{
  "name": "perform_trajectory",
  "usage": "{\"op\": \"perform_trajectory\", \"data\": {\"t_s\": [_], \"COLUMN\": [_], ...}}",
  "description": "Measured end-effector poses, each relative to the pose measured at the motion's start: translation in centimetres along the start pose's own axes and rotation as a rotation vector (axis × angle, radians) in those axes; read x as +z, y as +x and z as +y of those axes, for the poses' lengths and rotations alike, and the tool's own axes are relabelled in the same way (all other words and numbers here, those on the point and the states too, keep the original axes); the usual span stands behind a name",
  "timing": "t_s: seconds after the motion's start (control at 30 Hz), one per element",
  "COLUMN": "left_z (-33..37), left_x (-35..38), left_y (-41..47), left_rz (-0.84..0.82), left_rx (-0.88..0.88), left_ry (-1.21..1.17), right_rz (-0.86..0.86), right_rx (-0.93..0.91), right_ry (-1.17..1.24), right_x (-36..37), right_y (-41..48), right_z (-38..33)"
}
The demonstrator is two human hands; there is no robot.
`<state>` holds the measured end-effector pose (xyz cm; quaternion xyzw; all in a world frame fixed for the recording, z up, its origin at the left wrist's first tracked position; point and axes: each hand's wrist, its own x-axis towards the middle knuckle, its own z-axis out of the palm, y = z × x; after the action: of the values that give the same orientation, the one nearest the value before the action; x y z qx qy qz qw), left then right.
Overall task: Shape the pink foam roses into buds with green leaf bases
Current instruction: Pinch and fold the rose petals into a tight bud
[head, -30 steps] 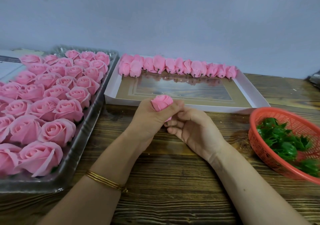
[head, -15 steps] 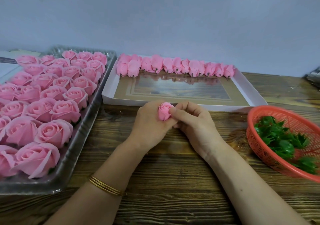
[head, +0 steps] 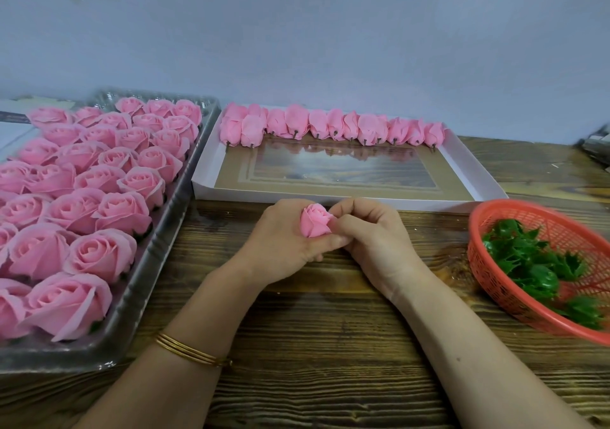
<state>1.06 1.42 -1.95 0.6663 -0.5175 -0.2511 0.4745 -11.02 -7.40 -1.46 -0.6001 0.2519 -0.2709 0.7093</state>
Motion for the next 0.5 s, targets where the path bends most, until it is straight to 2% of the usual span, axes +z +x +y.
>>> {"op": "perform_trajectory", "data": {"t_s": [0.23, 0.5], "left_z": [0.08, -0.31], "left_x": [-0.59, -0.67], "left_y": [-0.17, 0.05], "left_rz": [-0.129, -0.144], "left_rx": [0.049, 0.065], "left_ry": [-0.032, -0.094], "right_rz": [-0.034, -0.085], "right_rx": [-0.002, 0.059], "right_ry": [0.023, 0.108], "right_x": [-0.09, -0.50], "right_y": [-0.06, 0.11], "right_z": [-0.10, -0.40]}}
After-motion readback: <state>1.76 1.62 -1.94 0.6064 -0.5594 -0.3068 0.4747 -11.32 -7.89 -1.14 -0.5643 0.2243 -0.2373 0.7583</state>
